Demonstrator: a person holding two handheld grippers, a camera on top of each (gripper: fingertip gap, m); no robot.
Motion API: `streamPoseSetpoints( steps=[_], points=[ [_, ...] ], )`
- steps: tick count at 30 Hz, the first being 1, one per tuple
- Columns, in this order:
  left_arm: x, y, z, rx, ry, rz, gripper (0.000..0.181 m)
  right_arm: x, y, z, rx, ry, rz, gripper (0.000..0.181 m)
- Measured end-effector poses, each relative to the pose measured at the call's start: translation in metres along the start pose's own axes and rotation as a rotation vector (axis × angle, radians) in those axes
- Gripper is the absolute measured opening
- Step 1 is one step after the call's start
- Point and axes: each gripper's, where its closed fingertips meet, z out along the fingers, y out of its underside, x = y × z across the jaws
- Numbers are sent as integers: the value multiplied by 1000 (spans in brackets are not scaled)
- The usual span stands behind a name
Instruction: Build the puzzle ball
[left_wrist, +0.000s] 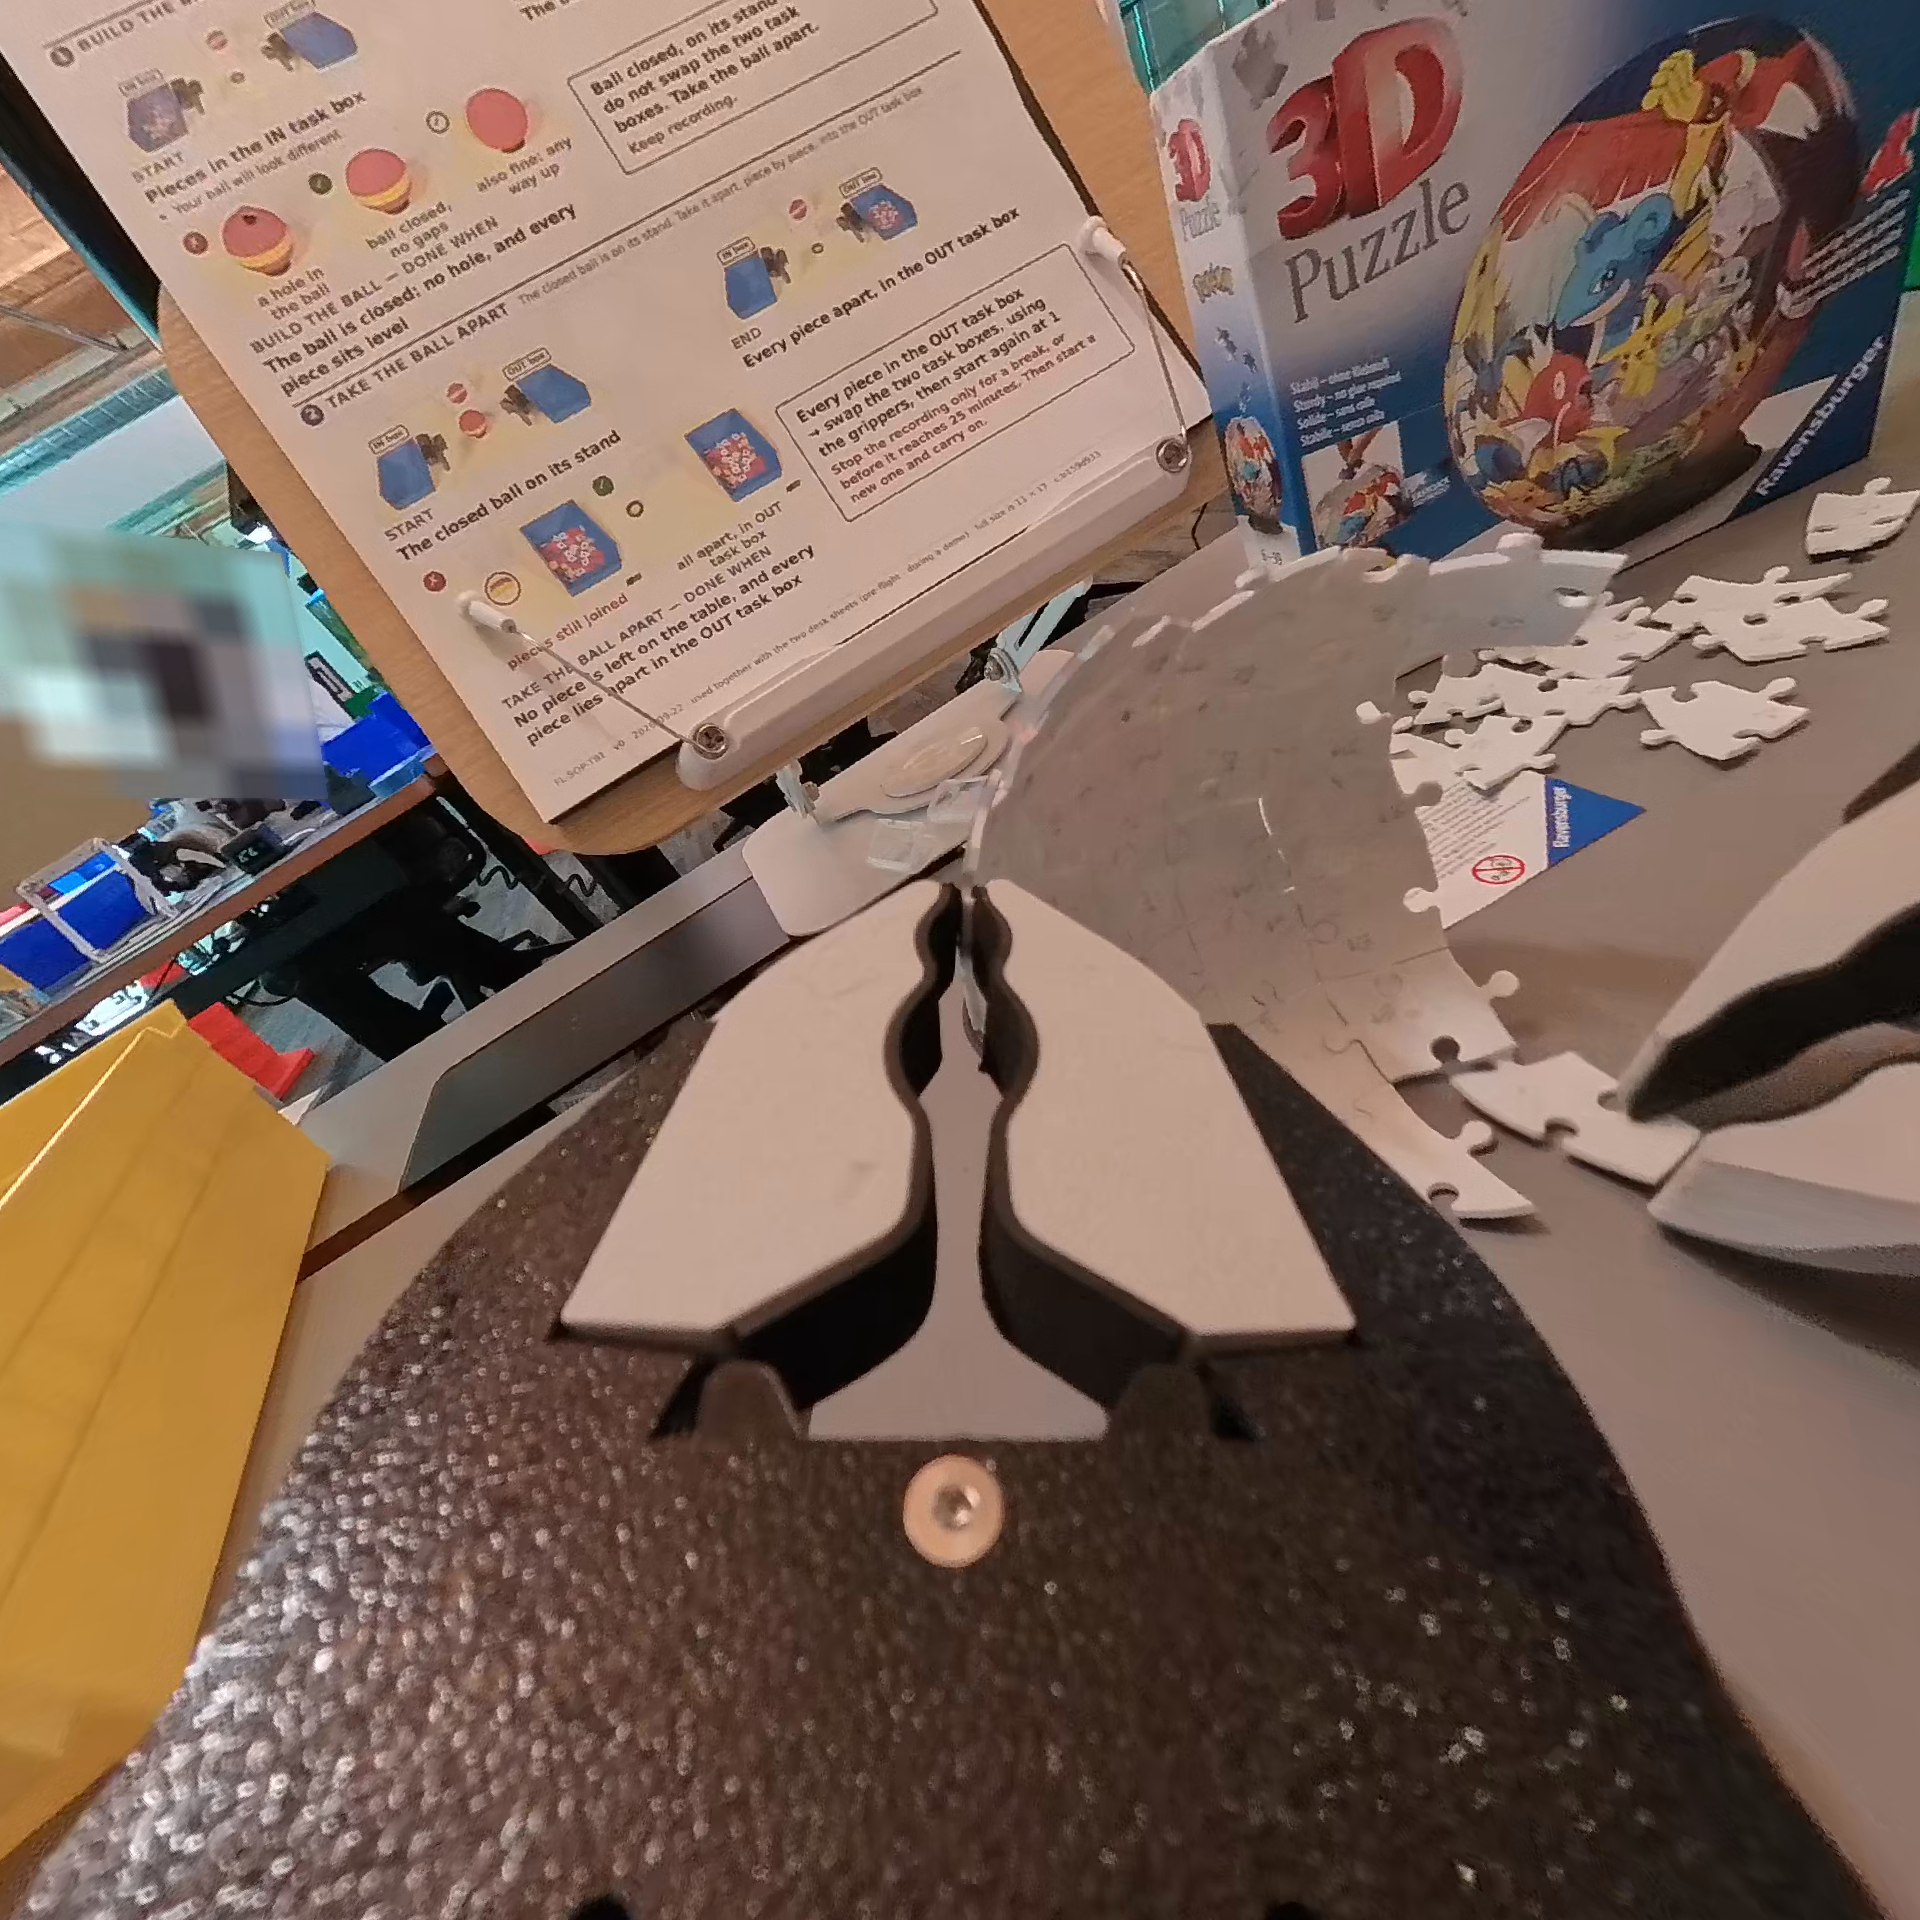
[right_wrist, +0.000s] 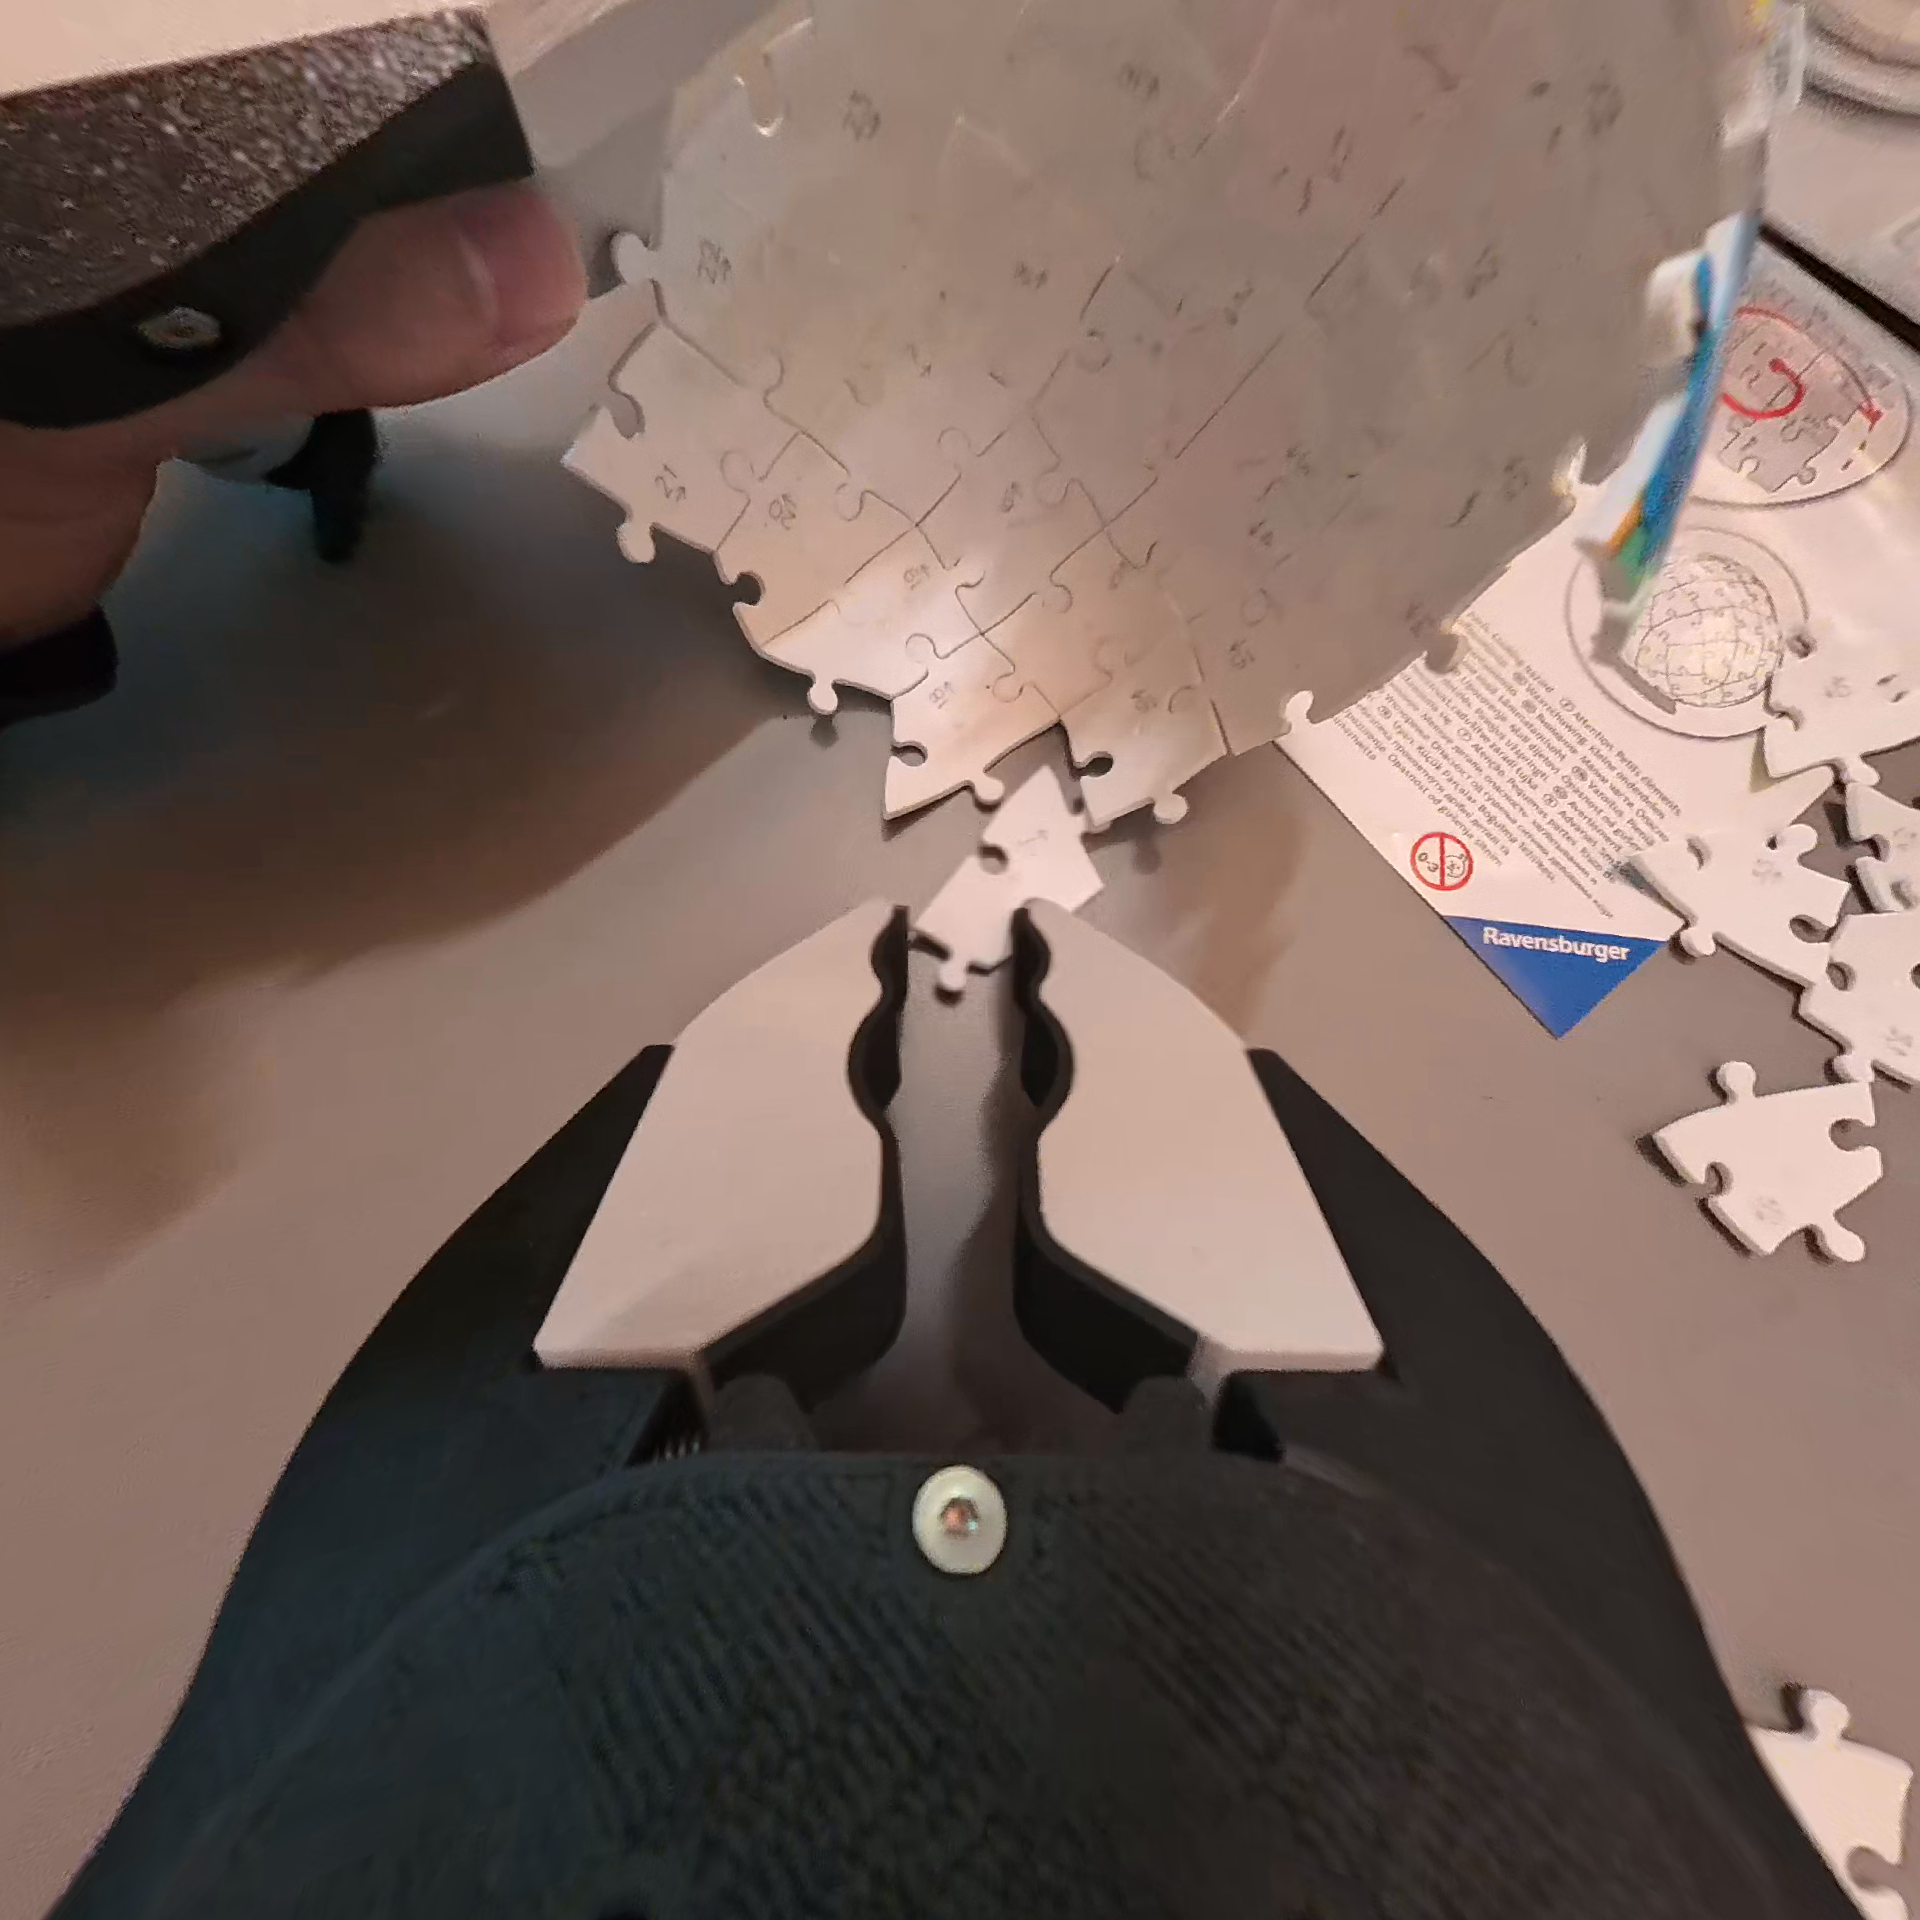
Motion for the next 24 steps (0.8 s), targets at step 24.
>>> streamPoseSetpoints(
  steps=[24],
  points=[
    [-2, 2, 0, -7, -3, -14, 2, 14, 6, -3, -16, 171, 201, 33]
  ],
)
